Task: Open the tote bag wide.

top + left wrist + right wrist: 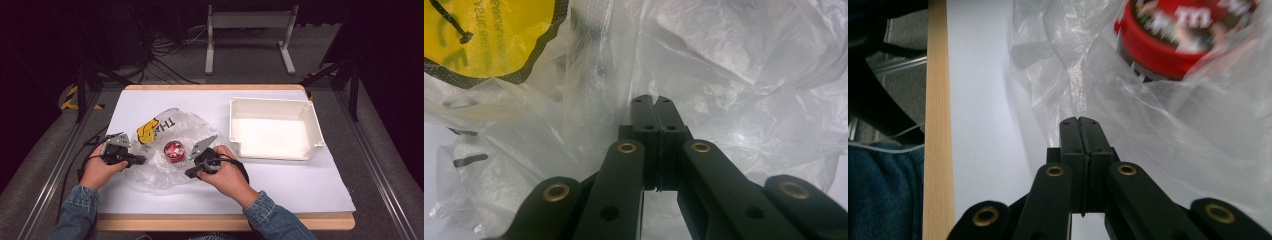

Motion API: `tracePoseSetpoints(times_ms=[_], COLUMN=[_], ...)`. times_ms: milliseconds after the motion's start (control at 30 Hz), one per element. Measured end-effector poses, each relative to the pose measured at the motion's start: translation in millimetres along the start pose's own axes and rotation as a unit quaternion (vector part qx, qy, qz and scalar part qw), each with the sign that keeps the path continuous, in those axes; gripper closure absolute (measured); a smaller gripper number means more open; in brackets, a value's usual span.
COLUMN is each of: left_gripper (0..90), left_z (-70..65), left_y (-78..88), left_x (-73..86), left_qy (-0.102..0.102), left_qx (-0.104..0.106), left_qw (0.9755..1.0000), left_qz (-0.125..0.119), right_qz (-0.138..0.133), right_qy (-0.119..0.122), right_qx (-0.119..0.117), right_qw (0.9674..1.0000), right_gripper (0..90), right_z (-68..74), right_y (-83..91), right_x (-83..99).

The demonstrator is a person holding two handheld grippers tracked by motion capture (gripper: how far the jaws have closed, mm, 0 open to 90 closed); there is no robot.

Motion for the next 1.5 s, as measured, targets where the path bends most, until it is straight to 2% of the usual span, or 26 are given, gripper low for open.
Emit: tracePoseSetpoints(times_ms=[267, 367, 567, 667, 700, 767, 867, 967, 1067, 1167, 1200, 1267, 1333, 1400, 1500], left_gripper=[90.0, 90.0, 90.0, 90.0, 90.0, 90.0, 90.0, 90.0, 90.0, 89.9, 90.0, 90.0, 89.9, 90.0, 89.9], left_z=[1.0, 1.6, 1.6, 1.5, 1.7, 1.6, 0.9, 0.7, 0.2, -0.4, -0.2, -0.2, 0.2, 0.8, 2.7], left_y=[-0.7, -1.1, -1.4, -0.9, -0.8, -0.5, -0.6, -1.1, -1.2, -1.4, -1.8, -1.9, -1.7, -1.1, 0.5], left_x=[1.1, 1.6, 1.5, 1.3, 0.9, 0.4, 0.3, -0.4, -1.4, -1.6, -2.1, -2.9, -3.7, -4.9, -8.3], left_qy=[0.004, 0.006, 0.007, 0.007, 0.004, 0.002, 0.003, 0.002, 0.001, 0.002, 0.0, 0.0, -0.001, 0.0, 0.011], left_qx=[0.0, -0.001, -0.002, -0.004, -0.004, -0.005, -0.003, -0.003, -0.004, -0.002, -0.002, -0.002, -0.004, -0.007, -0.019], left_qw=[1.0, 1.0, 1.0, 1.0, 1.0, 1.0, 1.0, 1.0, 1.0, 1.0, 1.0, 1.0, 1.0, 1.0, 0.9995], left_qz=[0.003, 0.005, 0.005, 0.005, 0.004, 0.003, 0.004, 0.003, 0.002, 0.004, 0.003, 0.0, -0.002, -0.006, -0.022], right_qz=[0.062, 0.073, 0.076, 0.052, 0.038, 0.014, -0.025, -0.054, -0.08, -0.089, -0.091, -0.088, -0.086, -0.076, -0.061], right_qy=[-0.032, -0.038, -0.042, -0.045, -0.041, -0.047, -0.047, -0.023, 0.0, 0.007, 0.006, 0.0, -0.002, -0.015, -0.023], right_qx=[-0.02, -0.024, -0.03, -0.03, -0.032, -0.034, -0.019, 0.0, 0.01, 0.016, 0.027, 0.033, 0.035, 0.045, 0.063], right_qw=[0.9973, 0.9963, 0.9958, 0.9971, 0.998, 0.9982, 0.9984, 0.9983, 0.9968, 0.9959, 0.9955, 0.9955, 0.9957, 0.996, 0.9959], right_gripper=[89.8, 89.8, 89.7, 84.2, 80.6, 73.7, 65.0, 68.4, 74.4, 79.5, 85.7, 88.5, 88.8, 88.6, 85.4], right_z=[-4.0, -3.9, -3.9, -1.8, -0.6, 3.2, 7.3, 8.6, 7.9, 5.3, -1.5, -7.3, -9.3, -16.0, -24.6], right_y=[-18.8, -20.7, -18.4, -10.6, -6.3, 0.7, 12.5, 20.9, 20.3, 16.4, 10.4, 5.4, 3.8, -0.1, -1.0], right_x=[24.7, 29.0, 31.3, 26.5, 22.8, 16.9, 7.7, -1.4, -10.7, -14.7, -17.2, -18.1, -18.1, -17.1, -13.8])
Point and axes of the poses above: each handheld gripper's, and its own axes: y roughly backward along the jaws, x roughly out of its underside, z roughly to its left, the point moved 6 cm from there along -y, roughly forward along the jaws, and after that the axes turned 11 degrees about -x, right-handed, at the moved point
